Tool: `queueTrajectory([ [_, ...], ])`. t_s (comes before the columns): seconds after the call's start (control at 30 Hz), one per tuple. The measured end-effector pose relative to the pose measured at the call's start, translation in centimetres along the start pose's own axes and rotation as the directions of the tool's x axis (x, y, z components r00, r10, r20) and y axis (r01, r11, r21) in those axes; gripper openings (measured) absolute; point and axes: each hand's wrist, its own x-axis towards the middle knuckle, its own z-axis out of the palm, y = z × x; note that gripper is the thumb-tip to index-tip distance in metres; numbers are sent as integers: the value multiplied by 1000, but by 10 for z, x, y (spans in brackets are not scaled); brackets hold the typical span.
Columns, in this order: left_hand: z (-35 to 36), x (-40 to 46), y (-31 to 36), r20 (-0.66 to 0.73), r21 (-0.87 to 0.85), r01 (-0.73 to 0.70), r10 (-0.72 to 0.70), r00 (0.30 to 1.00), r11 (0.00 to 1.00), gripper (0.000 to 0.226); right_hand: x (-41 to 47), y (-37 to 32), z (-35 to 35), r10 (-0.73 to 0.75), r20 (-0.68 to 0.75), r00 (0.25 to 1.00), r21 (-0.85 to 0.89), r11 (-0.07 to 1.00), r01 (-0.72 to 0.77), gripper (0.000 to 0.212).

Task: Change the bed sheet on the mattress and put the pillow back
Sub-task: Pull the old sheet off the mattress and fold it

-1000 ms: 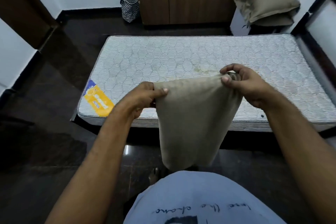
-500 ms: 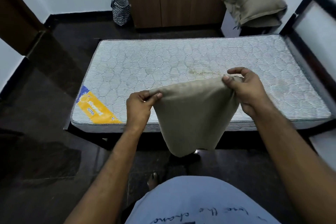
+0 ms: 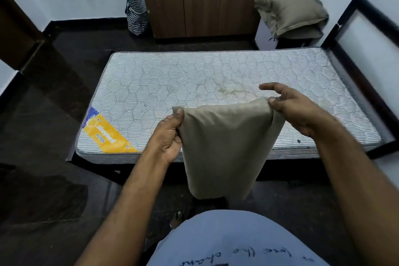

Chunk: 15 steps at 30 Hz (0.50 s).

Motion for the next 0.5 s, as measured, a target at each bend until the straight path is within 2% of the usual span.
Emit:
queueTrajectory([
  [0.1, 12, -6, 4, -25, -106, -10, 8, 1000, 994, 20, -4, 5, 2, -24, -48, 999, 58, 998, 26, 29],
  [0.17, 16, -10, 9, -38, -195, -22, 15, 999, 981, 21, -9, 12, 5, -60, -27, 998, 253, 965, 64, 30],
  [0.23, 18, -13, 15, -38, -249, -17, 8, 999, 968, 26, -14, 18, 11, -155, -11, 988, 468, 872, 142, 38],
  [0.3, 20, -15, 21, -37, -272, -16, 6, 999, 962, 30, -14, 26, 23, -232, 12, 973, 556, 810, 186, 53],
  [0.33, 21, -17, 23, -36, -277, -16, 6, 999, 961, 33, -12, 29, 30, -252, 15, 968, 535, 820, 205, 60],
  [0.4, 23, -19, 28, -43, -269, -29, 18, 999, 963, 40, -5, 30, 43, -266, -55, 962, 378, 886, 266, 64],
  [0.5, 20, -21, 32, -45, -240, -72, 63, 997, 968, 44, 5, 19, 48, -245, -241, 939, 236, 924, 302, 35],
])
